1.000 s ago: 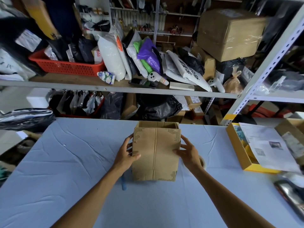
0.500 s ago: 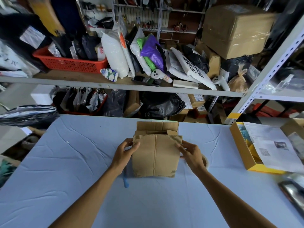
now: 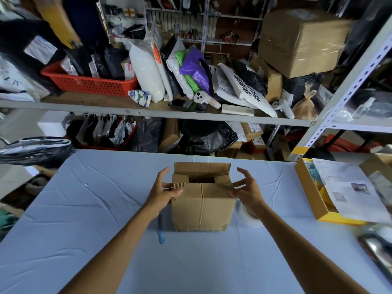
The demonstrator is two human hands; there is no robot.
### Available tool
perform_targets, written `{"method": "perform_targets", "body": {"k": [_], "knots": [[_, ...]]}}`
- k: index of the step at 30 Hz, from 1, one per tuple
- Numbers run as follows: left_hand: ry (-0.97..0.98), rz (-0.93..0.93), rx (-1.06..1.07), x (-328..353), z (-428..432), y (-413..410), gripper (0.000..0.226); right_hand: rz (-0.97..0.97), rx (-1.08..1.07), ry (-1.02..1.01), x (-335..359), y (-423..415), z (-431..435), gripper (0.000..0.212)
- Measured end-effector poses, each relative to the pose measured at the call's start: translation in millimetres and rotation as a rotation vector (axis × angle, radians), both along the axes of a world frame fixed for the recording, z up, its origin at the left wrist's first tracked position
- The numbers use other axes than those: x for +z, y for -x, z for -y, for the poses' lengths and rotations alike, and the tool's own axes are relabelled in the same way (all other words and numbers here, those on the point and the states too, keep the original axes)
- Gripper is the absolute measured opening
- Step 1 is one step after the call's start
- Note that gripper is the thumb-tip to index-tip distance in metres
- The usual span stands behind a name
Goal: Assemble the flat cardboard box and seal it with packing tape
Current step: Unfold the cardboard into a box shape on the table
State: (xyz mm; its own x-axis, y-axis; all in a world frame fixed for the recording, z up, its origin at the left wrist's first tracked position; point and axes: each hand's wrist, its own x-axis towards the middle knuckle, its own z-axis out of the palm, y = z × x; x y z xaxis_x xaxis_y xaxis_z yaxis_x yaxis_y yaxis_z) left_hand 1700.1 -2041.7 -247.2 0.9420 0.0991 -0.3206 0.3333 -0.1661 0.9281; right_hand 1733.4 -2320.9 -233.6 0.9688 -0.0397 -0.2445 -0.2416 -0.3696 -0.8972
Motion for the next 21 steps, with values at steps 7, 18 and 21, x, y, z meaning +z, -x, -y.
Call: {"method": "perform_targets", "body": {"k": [7,18,21], "knots": [[-0.051,0.018,-0.098,11,0,-7,0.077,0.055,0.230,0.244,11,-4,-3,0.088],[-0.116,0.152,-0.018,-5,-2,7,0.018,0.087,0.014,-0.131,-1,16,-3,0.009],[-0.110,0.192,0.075,-3,7,9,0.017,0.130,-0.030,-0.103,2,19,-5,0.005]]}}
